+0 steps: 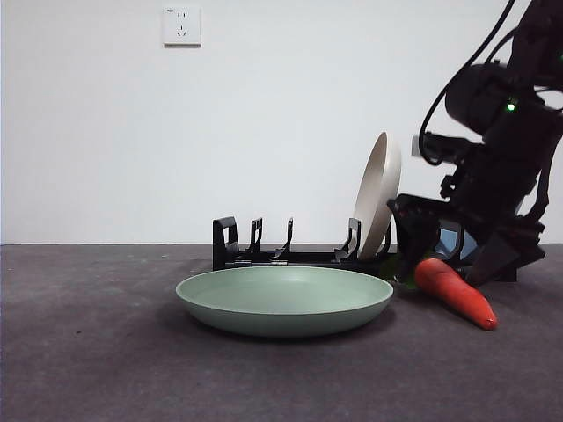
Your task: Take the green plate from the plate rack,put the plate on the table,take the carrot from the table,put the carrot in the plate
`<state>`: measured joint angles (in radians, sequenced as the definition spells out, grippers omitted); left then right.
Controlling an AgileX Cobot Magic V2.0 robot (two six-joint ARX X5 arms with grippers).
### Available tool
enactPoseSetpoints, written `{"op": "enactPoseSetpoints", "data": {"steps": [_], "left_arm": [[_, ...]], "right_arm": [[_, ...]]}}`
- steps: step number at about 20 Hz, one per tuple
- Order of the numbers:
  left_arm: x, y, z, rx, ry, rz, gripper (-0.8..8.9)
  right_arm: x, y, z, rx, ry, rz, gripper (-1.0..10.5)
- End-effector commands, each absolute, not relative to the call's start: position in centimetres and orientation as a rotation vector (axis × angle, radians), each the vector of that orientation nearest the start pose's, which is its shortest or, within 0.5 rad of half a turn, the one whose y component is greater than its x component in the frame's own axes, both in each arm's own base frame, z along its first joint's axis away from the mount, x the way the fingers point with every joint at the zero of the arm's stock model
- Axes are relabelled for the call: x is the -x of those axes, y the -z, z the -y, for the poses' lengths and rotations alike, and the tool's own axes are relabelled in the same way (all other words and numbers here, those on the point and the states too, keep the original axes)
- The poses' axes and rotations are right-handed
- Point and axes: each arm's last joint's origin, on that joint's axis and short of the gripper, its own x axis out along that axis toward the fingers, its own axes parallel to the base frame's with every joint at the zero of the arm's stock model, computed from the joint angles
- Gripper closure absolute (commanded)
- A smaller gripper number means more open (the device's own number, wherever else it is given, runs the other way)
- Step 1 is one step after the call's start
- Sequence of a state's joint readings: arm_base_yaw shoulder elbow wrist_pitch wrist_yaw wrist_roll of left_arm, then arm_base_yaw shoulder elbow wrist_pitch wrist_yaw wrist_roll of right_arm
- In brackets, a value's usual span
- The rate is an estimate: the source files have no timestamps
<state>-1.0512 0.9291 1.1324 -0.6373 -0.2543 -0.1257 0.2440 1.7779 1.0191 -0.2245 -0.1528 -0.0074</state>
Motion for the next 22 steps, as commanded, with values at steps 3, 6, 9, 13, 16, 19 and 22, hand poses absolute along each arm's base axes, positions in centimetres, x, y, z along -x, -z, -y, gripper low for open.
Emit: {"op": "enactPoseSetpoints", "data": {"steps": [3, 6, 9, 13, 16, 19, 22], "left_arm": [[-9.4, -38.2, 15.0, -0.142, 0.755, -0.41, 4.99], [-9.4, -38.1, 15.0, -0.146, 0.753, -0.415, 4.99], [-9.4, -38.1, 15.0, -0.149, 0.752, -0.415, 4.99], [-9.3, -38.1, 14.9, -0.154, 0.751, -0.421, 4.99], [-9.3, -38.0, 14.9, -0.156, 0.751, -0.422, 4.99], [-9.3, -38.0, 14.9, -0.161, 0.75, -0.428, 4.99], [-9.3, -37.9, 14.8, -0.17, 0.749, -0.439, 4.99]], "right_arm": [[-33.7, -15.3, -9.0, 0.039, -0.359, -0.984, 8.1], [-33.8, -15.3, -9.0, 0.034, -0.358, -0.984, 9.2], [-33.7, -15.3, -9.0, 0.012, -0.347, -0.988, 9.6], [-32.3, -18.8, -10.1, 0.007, -0.391, -0.918, 9.6], [-30.3, -22.4, -13.2, 0.012, -0.494, -0.786, 9.6], [-29.2, -22.4, -17.0, 0.013, -0.591, -0.73, 9.6], [-29.0, -20.8, -20.1, 0.017, -0.621, -0.701, 9.6]]}}
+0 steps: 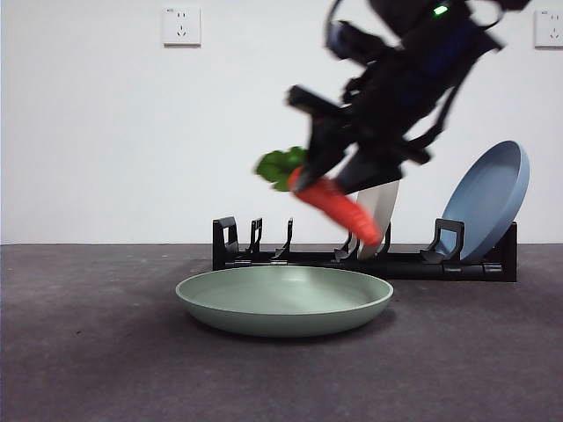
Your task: Take the green plate from the plate rack,put the plate on the table,take the carrot from the table,put the carrot in the plate
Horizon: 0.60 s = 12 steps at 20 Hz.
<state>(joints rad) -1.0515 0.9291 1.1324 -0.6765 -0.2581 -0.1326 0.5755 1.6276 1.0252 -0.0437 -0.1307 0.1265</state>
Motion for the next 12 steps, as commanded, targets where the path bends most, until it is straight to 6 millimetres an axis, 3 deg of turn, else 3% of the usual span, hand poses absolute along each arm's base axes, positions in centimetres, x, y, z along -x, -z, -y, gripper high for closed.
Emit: {"op": "enactPoseSetpoints", "data": {"steps": [1, 7, 12], "left_arm": [[-9.3, -37.8, 14.8, -0.173, 0.748, -0.443, 4.99], [-9.3, -37.8, 14.8, -0.178, 0.748, -0.45, 4.99], [-9.2, -37.7, 14.8, -0.181, 0.746, -0.455, 4.99]], "right_arm": [[-28.9, -20.0, -21.0, 0.021, -0.63, -0.707, 9.6], [-29.2, -15.5, -23.1, 0.037, -0.651, -0.789, 9.6], [-29.2, -14.5, -23.2, 0.047, -0.648, -0.824, 9.3]]}}
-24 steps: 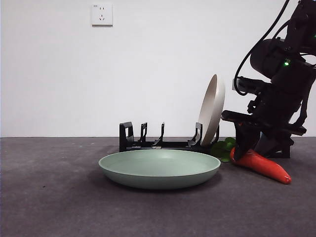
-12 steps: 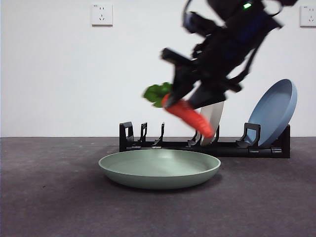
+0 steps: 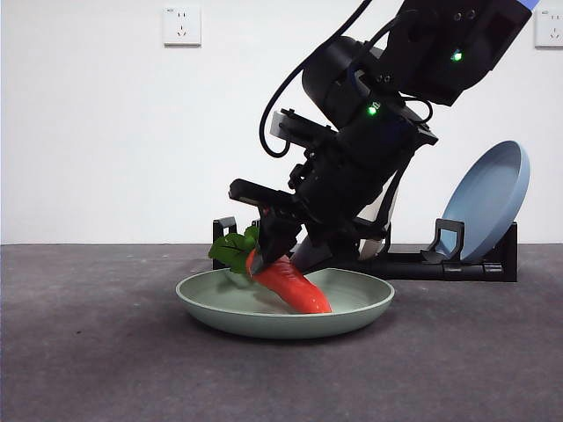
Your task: Take the green plate from the plate rack,put the plate on the table,take the carrot from the table,put the carrot in the plate
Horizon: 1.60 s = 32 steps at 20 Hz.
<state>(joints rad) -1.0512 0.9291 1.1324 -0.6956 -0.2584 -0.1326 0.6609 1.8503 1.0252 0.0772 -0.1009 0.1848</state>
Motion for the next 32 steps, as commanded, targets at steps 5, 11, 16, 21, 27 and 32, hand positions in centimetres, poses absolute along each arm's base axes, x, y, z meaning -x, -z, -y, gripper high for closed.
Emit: {"op": "enactPoseSetpoints", "data": {"steps": [5, 11, 16, 21, 27, 32], "left_arm": [[-9.2, -37.6, 14.7, -0.188, 0.745, -0.464, 4.99], [-9.2, -37.5, 14.7, -0.198, 0.742, -0.476, 4.99], [-9.2, -37.4, 14.6, -0.206, 0.741, -0.486, 4.99], [-9.1, -37.2, 14.5, -0.222, 0.738, -0.507, 4.99], [-8.9, -36.6, 14.2, -0.264, 0.732, -0.562, 4.99], [-8.8, -36.3, 14.0, -0.287, 0.729, -0.593, 5.39]], "right_arm": [[-29.1, -14.4, -23.2, 0.02, -0.637, -0.843, 4.1], [-28.5, -17.5, -22.7, 0.002, -0.644, -0.8, 4.1], [-24.7, -25.1, -19.7, 0.006, -0.66, -0.755, 4.1], [-17.8, -30.5, -14.3, 0.06, -0.653, -0.844, 4.1], [-11.3, -32.2, -9.2, 0.119, -0.63, -0.983, 4.1], [-9.1, -32.8, -7.5, 0.114, -0.633, -0.966, 5.1]]}}
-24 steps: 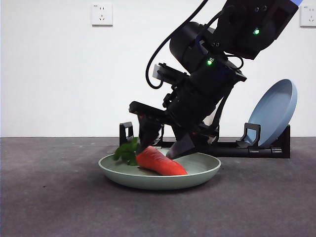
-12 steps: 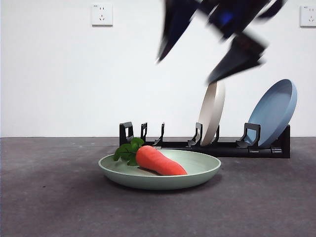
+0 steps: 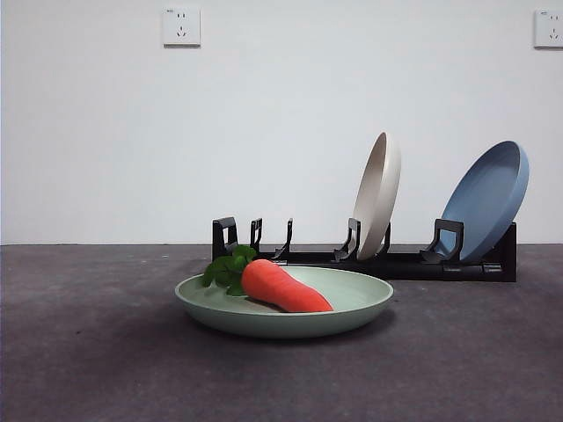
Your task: Take the green plate from the plate rack,put the plate on the table,take the carrot from the table,put the carrot in the plate
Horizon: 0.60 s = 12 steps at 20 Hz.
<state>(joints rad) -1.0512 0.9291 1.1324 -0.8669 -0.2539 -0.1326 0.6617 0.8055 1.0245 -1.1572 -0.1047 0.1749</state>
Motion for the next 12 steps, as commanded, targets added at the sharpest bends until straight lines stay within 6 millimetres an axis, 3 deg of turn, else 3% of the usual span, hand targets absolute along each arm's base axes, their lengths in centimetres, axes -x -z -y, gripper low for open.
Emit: {"op": "enactPoseSetpoints", "data": {"steps": [1, 3, 4, 12], "left_arm": [[-8.78, -36.33, 14.0, -0.288, 0.728, -0.594, 6.1], [-8.78, -36.33, 14.0, -0.288, 0.729, -0.594, 8.18], [-8.78, -36.33, 14.0, -0.288, 0.729, -0.594, 8.25], [-8.79, -36.32, 13.99, -0.29, 0.725, -0.593, 8.18]], "right_arm": [[-8.99, -32.86, -7.43, 0.112, -0.634, -0.96, 6.0], [-8.81, -32.97, -7.28, 0.111, -0.637, -0.948, 8.8], [-8.78, -32.98, -7.26, 0.116, -0.641, -0.945, 9.8], [-8.76, -33.01, -7.23, 0.124, -0.643, -0.938, 9.5]]}}
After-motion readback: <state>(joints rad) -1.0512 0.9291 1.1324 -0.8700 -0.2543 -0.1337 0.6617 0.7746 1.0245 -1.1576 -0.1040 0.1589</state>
